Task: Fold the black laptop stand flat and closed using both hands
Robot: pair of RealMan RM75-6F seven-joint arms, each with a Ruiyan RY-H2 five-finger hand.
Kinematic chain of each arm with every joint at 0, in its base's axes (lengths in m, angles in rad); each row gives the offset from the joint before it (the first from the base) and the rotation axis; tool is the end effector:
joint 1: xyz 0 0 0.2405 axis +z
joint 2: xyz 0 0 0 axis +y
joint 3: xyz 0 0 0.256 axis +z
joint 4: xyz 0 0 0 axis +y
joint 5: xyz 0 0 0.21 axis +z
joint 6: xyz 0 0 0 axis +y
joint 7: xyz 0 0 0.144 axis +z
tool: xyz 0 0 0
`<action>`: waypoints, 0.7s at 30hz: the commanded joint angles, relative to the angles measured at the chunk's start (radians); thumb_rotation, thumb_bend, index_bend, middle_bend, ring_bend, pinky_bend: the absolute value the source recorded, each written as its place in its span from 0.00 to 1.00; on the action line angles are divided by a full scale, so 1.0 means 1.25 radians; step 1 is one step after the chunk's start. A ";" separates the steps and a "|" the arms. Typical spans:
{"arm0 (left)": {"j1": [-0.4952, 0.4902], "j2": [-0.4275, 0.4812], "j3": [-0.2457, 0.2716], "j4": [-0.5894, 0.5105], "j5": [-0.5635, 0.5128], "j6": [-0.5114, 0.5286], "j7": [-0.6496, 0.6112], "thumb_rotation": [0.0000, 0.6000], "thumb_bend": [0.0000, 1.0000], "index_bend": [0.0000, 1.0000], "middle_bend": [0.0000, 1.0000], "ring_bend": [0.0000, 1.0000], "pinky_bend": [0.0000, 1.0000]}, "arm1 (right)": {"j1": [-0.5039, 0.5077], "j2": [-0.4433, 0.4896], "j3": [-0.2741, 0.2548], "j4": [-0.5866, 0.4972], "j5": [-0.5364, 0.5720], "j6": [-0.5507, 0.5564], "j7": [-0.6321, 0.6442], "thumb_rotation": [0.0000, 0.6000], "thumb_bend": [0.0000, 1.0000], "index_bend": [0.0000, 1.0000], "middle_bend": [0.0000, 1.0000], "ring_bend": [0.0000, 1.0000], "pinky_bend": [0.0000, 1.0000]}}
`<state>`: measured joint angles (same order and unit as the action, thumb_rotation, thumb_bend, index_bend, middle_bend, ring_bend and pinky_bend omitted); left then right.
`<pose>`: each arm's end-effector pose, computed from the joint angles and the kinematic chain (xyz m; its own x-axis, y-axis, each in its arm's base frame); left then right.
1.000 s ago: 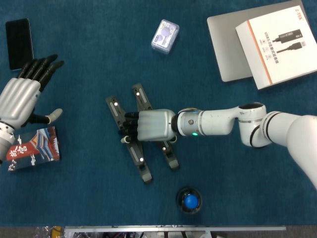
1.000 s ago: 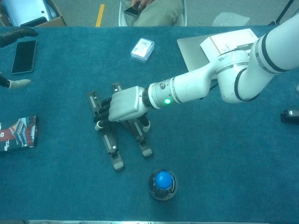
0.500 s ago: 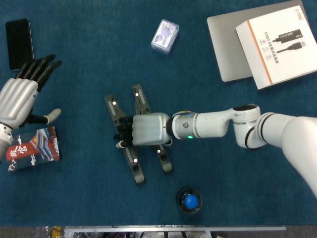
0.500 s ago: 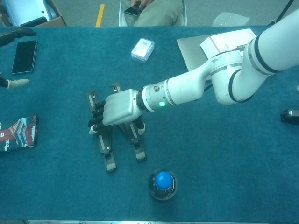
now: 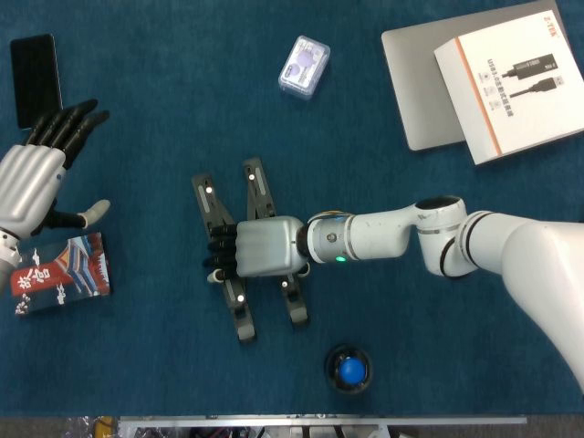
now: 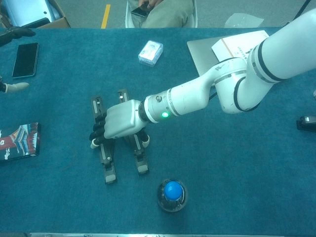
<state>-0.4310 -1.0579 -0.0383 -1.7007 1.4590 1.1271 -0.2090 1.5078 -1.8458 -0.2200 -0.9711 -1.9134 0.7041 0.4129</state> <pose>-0.2466 0.2670 0.1239 0.2443 0.2857 0.9267 0.9553 -0.2350 -0.1794 0.0043 -0.3162 -0.1540 0.9025 0.0472 0.4281 0.0285 -0.9983 0.0500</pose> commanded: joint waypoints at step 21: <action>0.004 0.000 -0.002 0.007 0.006 0.001 -0.013 1.00 0.25 0.00 0.00 0.00 0.00 | -0.003 -0.011 -0.003 0.014 0.009 0.031 0.031 1.00 0.00 0.00 0.29 0.01 0.02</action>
<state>-0.4255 -1.0579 -0.0403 -1.6919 1.4668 1.1279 -0.2255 1.5041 -1.8599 -0.2247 -0.9536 -1.9021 0.7422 0.4515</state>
